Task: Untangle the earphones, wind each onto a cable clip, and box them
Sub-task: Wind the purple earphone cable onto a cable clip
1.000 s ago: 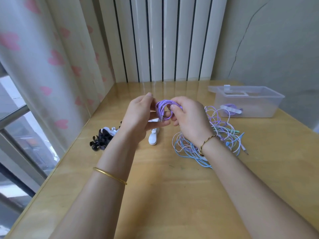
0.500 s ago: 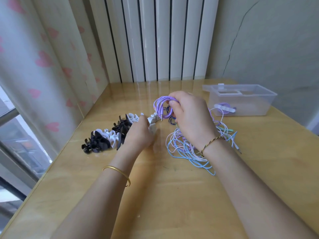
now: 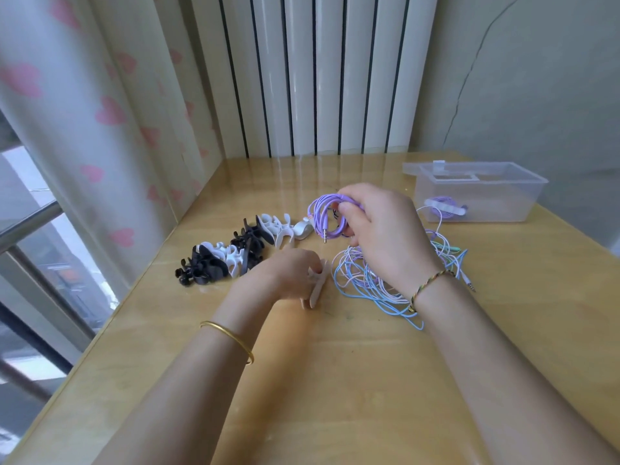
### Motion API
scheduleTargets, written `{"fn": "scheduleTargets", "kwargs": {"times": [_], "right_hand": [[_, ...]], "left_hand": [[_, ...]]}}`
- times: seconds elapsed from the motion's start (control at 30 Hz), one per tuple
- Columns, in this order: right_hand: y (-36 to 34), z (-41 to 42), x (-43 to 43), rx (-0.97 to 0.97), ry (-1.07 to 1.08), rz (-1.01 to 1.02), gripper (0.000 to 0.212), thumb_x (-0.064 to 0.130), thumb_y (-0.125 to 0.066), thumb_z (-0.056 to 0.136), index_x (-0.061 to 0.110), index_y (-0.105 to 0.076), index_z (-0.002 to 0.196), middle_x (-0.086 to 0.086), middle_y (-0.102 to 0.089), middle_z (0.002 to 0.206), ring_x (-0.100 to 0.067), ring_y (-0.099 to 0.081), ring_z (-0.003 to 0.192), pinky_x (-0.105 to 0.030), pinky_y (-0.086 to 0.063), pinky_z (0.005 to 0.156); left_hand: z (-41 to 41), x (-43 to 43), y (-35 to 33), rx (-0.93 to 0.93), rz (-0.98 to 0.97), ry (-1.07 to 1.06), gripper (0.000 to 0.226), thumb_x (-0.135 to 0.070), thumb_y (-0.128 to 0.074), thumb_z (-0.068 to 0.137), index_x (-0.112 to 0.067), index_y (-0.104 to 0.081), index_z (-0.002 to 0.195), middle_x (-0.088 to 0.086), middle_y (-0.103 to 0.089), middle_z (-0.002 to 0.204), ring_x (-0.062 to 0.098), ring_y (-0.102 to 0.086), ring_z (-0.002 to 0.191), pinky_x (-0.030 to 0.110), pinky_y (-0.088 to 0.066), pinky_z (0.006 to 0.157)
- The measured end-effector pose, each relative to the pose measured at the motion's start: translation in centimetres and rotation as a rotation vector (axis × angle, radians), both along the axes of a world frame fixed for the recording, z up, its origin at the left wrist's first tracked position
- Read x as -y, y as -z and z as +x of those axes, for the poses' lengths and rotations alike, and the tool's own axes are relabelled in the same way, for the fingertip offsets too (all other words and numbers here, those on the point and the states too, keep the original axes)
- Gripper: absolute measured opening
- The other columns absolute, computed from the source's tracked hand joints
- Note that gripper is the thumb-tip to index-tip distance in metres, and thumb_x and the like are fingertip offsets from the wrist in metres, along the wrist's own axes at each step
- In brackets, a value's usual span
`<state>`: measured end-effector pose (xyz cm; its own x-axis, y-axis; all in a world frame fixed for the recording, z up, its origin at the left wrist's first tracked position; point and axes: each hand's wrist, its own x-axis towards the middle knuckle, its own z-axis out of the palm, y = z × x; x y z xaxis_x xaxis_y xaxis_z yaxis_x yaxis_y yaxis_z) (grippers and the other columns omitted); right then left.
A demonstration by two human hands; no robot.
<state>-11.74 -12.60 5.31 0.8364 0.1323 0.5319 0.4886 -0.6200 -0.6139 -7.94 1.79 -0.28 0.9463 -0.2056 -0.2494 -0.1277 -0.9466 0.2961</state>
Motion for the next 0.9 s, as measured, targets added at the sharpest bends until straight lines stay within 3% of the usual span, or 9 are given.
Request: {"fn": "scheduleTargets", "kwargs": {"times": [0.13,0.3,0.47,0.63,0.77,0.9], "right_hand": [[0.3,-0.2,0.3,-0.013,0.010,0.007,0.021,0.006,-0.045,0.094,-0.004,-0.063,0.096,-0.019,-0.064,0.084,-0.036,-0.058,0.078,-0.047,-0.048,0.075],[0.8,0.0,0.4,-0.015,0.034,0.014,0.021,0.007,-0.045,0.095,-0.004,-0.063,0.097,-0.019,-0.064,0.083,-0.037,-0.058,0.077,-0.046,-0.048,0.074],[1.0,0.3,0.1,-0.029,0.026,0.023,0.021,0.007,-0.045,0.095,-0.005,-0.063,0.095,-0.021,-0.063,0.080,-0.039,-0.058,0.077,-0.049,-0.048,0.074],[1.1,0.3,0.3,-0.040,0.044,0.023,0.021,0.008,-0.046,0.095,0.000,-0.065,0.098,-0.019,-0.065,0.081,-0.037,-0.060,0.076,-0.044,-0.050,0.074],[1.3,0.5,0.4,-0.060,0.062,0.028,0.021,0.009,-0.046,0.095,0.001,-0.066,0.099,-0.017,-0.065,0.080,-0.037,-0.061,0.076,-0.045,-0.050,0.074],[1.2,0.6,0.4,-0.046,0.067,0.023,0.022,0.009,-0.045,0.095,0.001,-0.065,0.098,-0.019,-0.065,0.080,-0.037,-0.060,0.075,-0.047,-0.049,0.073]], "left_hand": [[-0.1,-0.3,-0.7,0.026,0.081,0.067,0.055,-0.029,-0.081,0.071,-0.022,-0.054,0.119,0.000,-0.036,0.114,0.021,-0.044,0.098,0.033,-0.046,0.082],[-0.1,-0.9,0.4,0.086,-0.168,-0.011,0.039,-0.034,-0.084,0.066,-0.018,-0.052,0.081,0.001,-0.044,0.108,0.017,-0.051,0.088,0.029,-0.044,0.074],[-0.8,-0.2,0.5,0.136,-0.229,-0.010,0.041,-0.024,-0.083,0.069,-0.002,-0.059,0.094,-0.004,-0.041,0.088,0.014,-0.044,0.070,0.027,-0.038,0.060],[-1.0,-0.2,1.4,0.185,-0.199,0.017,0.045,-0.017,-0.078,0.074,-0.007,-0.053,0.110,0.003,-0.042,0.117,0.019,-0.050,0.092,0.026,-0.044,0.073],[-1.6,-0.4,1.6,0.209,-0.264,0.008,0.048,-0.025,-0.082,0.070,-0.013,-0.048,0.102,-0.004,-0.039,0.110,0.010,-0.044,0.087,0.015,-0.032,0.063],[-2.3,-0.6,1.5,0.225,-0.323,-0.019,0.055,-0.026,-0.085,0.067,-0.018,-0.041,0.098,-0.004,-0.036,0.108,0.009,-0.041,0.086,0.014,-0.032,0.061]]}}
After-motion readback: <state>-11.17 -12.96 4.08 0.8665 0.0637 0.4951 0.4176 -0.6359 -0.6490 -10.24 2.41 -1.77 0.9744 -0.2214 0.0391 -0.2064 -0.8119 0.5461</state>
